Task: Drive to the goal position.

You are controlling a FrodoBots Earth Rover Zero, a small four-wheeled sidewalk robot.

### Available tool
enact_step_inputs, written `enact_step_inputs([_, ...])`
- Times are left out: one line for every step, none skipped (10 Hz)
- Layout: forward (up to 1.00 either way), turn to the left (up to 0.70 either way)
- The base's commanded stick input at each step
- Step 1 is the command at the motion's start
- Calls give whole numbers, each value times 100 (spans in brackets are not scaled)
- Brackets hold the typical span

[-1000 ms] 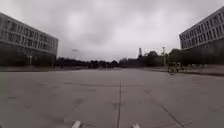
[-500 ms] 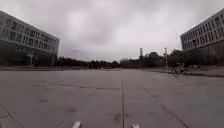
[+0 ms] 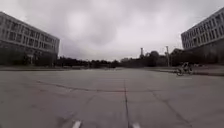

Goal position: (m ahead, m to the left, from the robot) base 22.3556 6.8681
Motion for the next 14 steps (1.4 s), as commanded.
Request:
enact_step_inputs([70,0])
enact_step_inputs([70,0])
enact_step_inputs([70,0])
enact_step_inputs([70,0])
enact_step_inputs([70,0])
enact_step_inputs([70,0])
enact_step_inputs([70,0])
enact_step_inputs([70,0])
enact_step_inputs([70,0])
enact_step_inputs([70,0])
enact_step_inputs([70,0])
enact_step_inputs([70,0])
enact_step_inputs([70,0])
enact_step_inputs([70,0])
